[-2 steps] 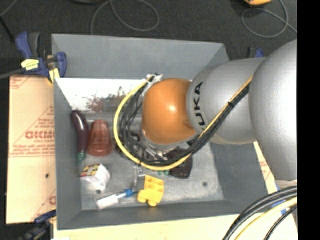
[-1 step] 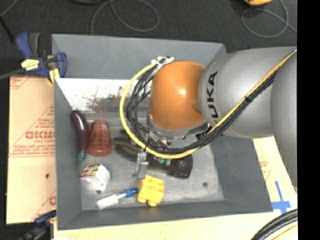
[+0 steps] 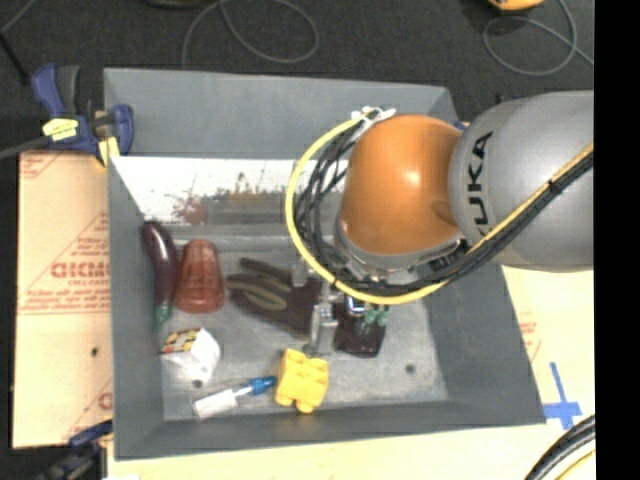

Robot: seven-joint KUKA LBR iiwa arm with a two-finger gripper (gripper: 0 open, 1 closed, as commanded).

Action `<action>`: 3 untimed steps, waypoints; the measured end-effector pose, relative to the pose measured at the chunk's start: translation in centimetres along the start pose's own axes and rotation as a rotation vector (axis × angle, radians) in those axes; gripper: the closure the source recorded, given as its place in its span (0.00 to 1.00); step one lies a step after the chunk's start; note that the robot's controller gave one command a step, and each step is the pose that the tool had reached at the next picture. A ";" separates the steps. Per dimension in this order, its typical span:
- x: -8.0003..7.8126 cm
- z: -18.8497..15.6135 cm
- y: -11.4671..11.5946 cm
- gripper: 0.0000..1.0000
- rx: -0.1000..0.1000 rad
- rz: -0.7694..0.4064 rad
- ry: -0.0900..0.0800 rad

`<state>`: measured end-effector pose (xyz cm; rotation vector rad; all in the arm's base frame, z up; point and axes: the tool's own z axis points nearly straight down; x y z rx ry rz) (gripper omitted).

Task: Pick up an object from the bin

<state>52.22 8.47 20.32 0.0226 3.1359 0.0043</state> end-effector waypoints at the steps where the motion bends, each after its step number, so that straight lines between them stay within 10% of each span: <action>1: -0.8 3.2 -2.7 0.00 0.003 -0.157 -0.007; 3: -4.1 10.4 -2.2 0.00 0.003 -0.118 -0.009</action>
Offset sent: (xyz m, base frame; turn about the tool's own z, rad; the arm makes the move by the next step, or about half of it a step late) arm 0.0427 -0.0267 -0.0884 -0.1000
